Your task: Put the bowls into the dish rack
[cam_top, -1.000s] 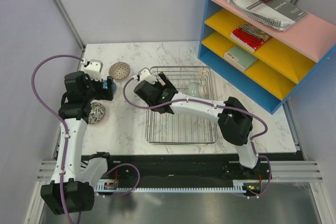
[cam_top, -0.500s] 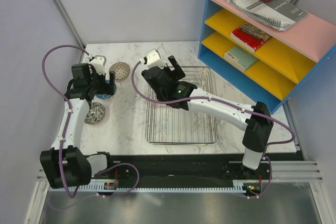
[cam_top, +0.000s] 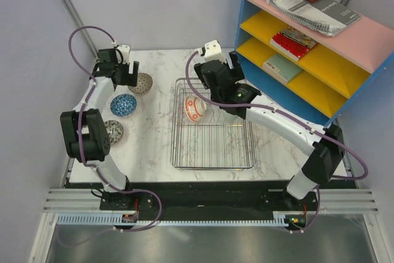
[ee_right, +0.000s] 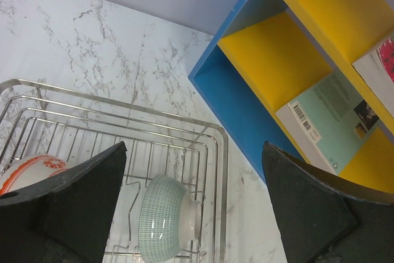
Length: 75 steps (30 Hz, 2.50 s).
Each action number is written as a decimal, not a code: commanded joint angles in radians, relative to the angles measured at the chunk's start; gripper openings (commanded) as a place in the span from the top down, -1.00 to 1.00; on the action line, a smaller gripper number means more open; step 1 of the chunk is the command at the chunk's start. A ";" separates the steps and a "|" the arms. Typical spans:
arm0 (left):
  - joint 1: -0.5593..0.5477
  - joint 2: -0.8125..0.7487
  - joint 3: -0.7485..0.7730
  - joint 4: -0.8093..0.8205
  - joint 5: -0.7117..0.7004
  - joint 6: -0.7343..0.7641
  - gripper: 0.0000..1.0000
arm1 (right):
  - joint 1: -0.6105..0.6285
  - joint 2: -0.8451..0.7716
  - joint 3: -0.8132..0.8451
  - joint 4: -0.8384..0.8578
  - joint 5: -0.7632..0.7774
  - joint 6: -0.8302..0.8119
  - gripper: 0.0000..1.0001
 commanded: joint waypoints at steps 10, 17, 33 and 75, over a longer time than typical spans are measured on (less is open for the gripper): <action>-0.045 0.309 0.275 0.012 -0.091 0.090 -0.95 | -0.063 -0.076 -0.029 0.006 -0.064 0.029 -0.96; -0.045 0.385 0.297 0.006 -0.049 0.121 -0.86 | -0.082 -0.091 -0.047 0.007 -0.084 0.040 -0.95; -0.042 0.456 0.314 -0.015 0.012 0.133 0.52 | -0.092 -0.077 -0.043 0.000 -0.097 0.054 -0.95; -0.277 -0.323 -0.045 -0.092 0.778 -0.043 0.96 | -0.408 -0.184 -0.363 0.453 -1.692 0.782 -0.96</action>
